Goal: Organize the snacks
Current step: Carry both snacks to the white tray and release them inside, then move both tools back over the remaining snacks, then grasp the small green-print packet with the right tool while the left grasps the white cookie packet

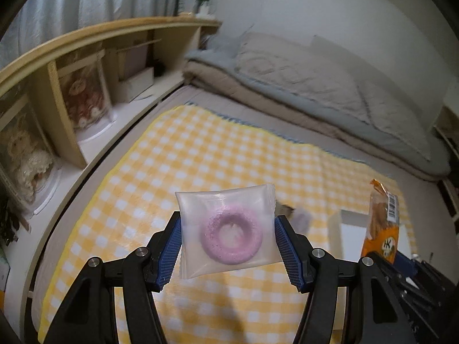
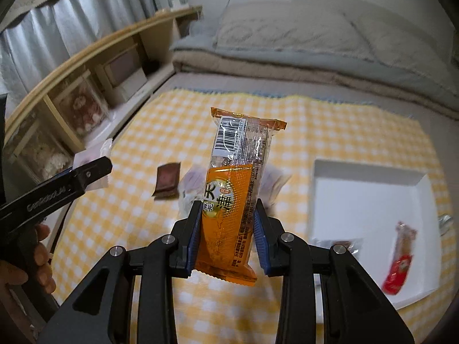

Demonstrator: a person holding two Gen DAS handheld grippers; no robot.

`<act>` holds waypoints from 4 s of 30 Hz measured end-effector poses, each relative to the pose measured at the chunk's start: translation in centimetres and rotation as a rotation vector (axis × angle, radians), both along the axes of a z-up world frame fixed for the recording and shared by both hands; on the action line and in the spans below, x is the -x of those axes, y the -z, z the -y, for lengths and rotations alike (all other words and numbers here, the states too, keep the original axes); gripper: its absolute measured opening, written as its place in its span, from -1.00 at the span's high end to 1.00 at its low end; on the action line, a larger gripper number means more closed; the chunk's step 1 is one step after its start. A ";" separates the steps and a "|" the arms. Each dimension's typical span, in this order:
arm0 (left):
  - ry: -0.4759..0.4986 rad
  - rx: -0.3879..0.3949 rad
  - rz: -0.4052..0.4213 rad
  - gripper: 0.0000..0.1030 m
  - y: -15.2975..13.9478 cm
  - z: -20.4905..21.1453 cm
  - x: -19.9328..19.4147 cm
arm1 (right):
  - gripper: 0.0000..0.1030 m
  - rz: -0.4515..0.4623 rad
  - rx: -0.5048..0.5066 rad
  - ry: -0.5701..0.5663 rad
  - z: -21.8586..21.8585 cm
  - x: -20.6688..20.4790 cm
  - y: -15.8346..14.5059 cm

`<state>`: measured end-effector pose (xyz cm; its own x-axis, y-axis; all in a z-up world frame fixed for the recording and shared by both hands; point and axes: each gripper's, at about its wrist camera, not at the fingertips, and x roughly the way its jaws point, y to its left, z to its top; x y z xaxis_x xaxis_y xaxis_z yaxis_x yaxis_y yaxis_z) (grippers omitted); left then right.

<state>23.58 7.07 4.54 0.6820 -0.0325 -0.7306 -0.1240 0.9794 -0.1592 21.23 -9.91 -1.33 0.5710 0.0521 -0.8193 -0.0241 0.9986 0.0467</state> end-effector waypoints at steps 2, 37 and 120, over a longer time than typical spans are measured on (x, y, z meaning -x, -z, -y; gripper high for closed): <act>0.027 0.009 0.019 -0.19 -0.9 0.8 1.2 | 0.35 0.024 0.016 0.008 0.8 0.4 -1.0; 0.349 0.113 -0.177 -0.19 6.3 22.9 -11.5 | 0.34 -0.064 0.060 0.246 20.0 4.3 0.9; 0.056 0.088 -0.424 -0.73 9.3 1.2 -11.4 | -0.18 -0.270 -0.039 0.025 4.9 -5.1 9.8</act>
<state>34.95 5.85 -4.72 0.3174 -0.1352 -0.9386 -0.1437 0.9715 -0.1885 26.36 -14.79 -11.10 0.3336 0.0754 -0.9397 0.0194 0.9960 0.0868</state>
